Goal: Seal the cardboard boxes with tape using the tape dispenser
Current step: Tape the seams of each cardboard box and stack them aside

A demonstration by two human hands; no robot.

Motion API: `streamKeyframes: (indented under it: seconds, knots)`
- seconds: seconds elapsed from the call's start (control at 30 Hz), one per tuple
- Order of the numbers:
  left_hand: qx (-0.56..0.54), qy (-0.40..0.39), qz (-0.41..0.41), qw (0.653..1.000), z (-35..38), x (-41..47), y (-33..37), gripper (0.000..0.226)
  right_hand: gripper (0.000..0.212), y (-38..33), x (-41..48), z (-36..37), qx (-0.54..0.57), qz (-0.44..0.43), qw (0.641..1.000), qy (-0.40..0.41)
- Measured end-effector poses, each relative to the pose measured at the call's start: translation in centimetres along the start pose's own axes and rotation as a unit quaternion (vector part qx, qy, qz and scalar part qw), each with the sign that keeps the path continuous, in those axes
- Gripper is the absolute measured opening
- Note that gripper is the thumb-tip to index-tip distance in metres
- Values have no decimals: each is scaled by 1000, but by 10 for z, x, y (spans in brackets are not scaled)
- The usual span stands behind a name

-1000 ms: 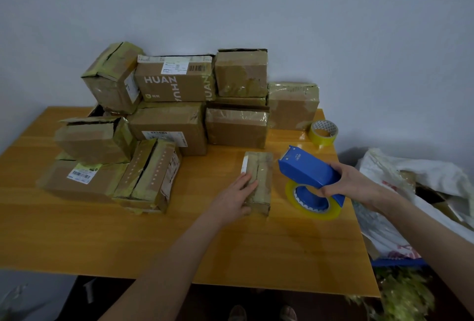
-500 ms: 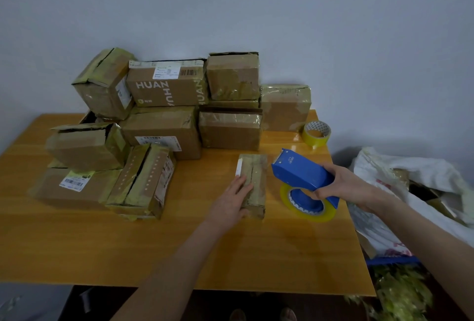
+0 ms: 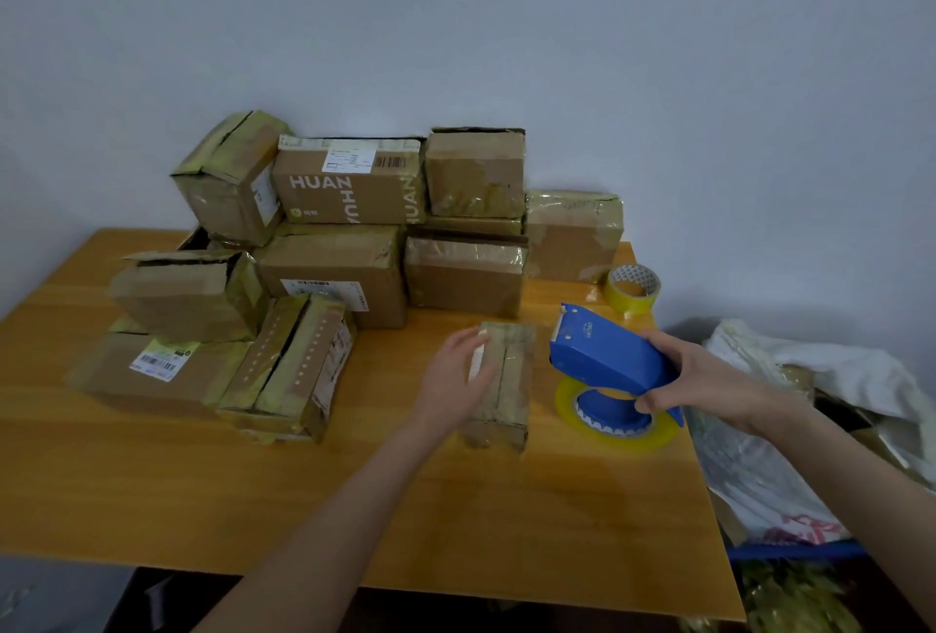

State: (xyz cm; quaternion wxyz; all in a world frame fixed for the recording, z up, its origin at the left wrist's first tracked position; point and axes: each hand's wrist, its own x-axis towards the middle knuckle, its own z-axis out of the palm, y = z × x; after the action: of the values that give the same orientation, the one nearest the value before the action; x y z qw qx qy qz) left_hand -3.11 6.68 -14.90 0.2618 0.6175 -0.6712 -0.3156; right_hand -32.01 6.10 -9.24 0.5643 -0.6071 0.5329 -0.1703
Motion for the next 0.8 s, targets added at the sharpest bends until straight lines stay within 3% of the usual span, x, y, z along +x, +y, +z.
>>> streamKeyframes:
  seconds: [0.03,0.07,0.13,0.37,0.43,0.6,0.7,0.8]
  knots:
    - [-134,-19,-66,989,-4,2,12,45,81,-3,-1,-1,-6,-5,1000,-6]
    - [-259,-57,-126,956,-7,5,23,46,80,-6,-2,-1,-10,-11,1000,-10]
    - [-356,-105,-177,911,-11,8,36,50,78,-13,-4,0,-15,-20,999,-21]
    - [-326,-61,-137,933,-17,9,43,8,64,-24,-3,6,-79,-22,996,-40]
    - [-317,-55,-152,935,-20,7,39,7,63,-23,-3,8,-90,-22,995,-45]
    - [-318,-107,-209,918,-19,-1,39,31,66,-21,-2,13,-99,-24,993,-51]
    - [-293,-122,-205,926,-13,-4,38,15,74,-23,0,15,-99,-31,993,-55]
    - [-292,-95,-203,930,-14,-4,37,8,67,-26,0,17,-111,-33,992,-55]
